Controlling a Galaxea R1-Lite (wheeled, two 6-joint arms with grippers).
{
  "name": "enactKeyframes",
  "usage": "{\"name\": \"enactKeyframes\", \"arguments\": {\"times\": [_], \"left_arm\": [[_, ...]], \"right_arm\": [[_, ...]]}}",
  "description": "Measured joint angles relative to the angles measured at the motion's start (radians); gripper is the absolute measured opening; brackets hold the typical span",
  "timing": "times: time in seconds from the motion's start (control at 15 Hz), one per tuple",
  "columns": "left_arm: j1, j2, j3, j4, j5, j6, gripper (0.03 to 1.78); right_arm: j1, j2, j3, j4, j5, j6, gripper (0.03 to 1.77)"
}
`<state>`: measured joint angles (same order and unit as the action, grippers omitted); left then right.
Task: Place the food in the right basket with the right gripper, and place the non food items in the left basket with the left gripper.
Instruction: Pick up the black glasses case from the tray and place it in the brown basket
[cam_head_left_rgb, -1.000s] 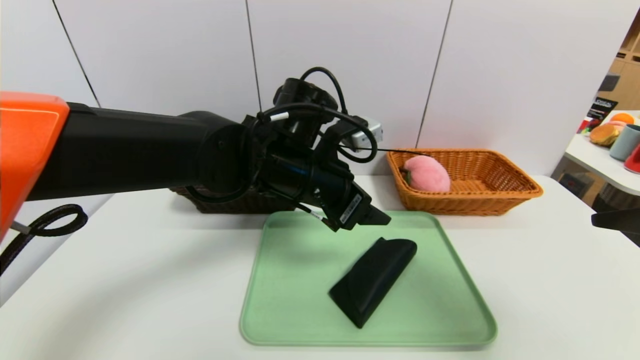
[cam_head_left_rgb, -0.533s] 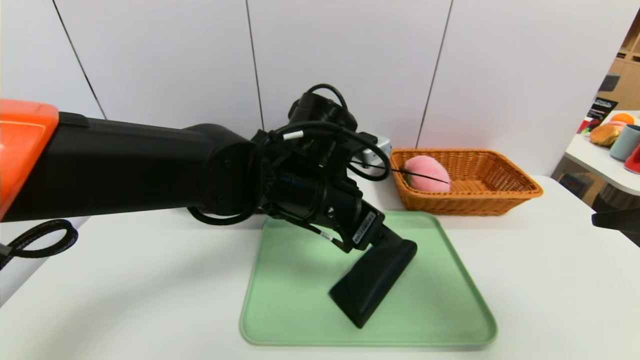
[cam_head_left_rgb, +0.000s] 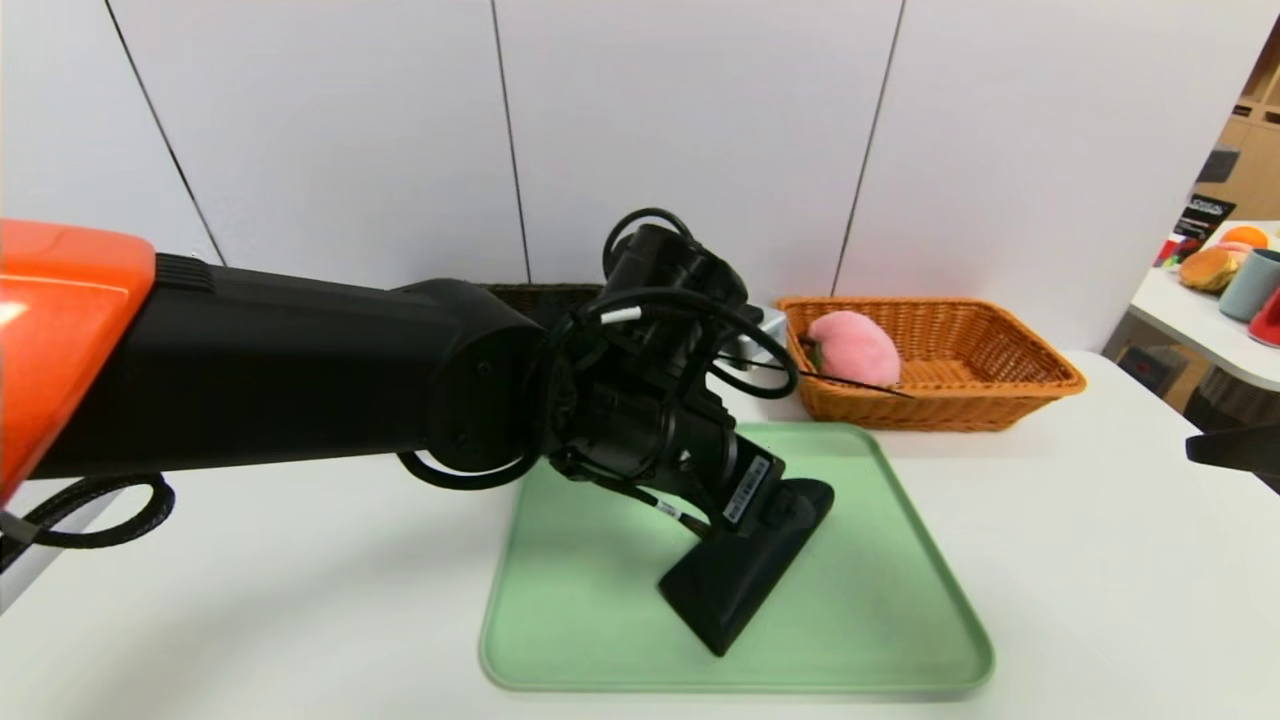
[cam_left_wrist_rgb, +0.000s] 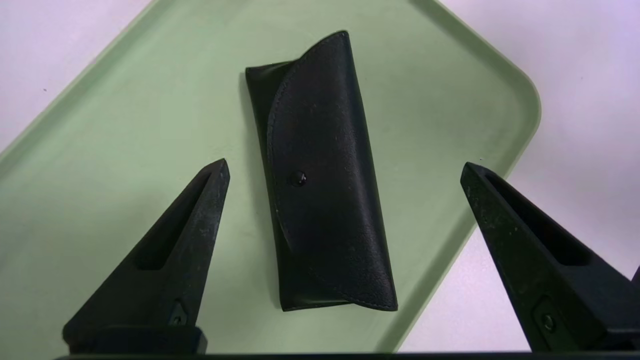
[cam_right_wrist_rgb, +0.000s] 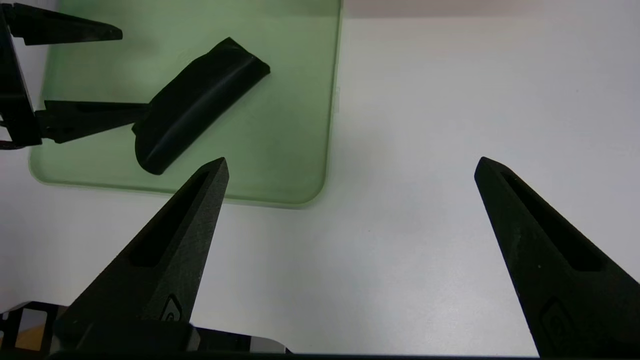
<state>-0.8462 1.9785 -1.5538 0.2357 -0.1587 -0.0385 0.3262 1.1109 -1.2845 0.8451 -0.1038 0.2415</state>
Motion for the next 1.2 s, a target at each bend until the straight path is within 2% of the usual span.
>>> {"name": "enactKeyframes", "arguments": {"times": [0.33, 0.53, 1.2], "left_arm": [[-0.005, 0.031, 0.019, 0.002, 0.004, 0.004, 1.67], [-0.005, 0.06, 0.02, 0.0, 0.035, 0.008, 1.67], [-0.03, 0.097, 0.021, 0.001, 0.037, 0.001, 1.69]], "right_arm": [[0.0, 0.0, 0.003, -0.001, 0.0, 0.0, 1.7], [0.0, -0.002, 0.003, -0.002, 0.0, 0.0, 1.7], [0.0, -0.016, 0.014, 0.0, 0.0, 0.001, 1.7]]}}
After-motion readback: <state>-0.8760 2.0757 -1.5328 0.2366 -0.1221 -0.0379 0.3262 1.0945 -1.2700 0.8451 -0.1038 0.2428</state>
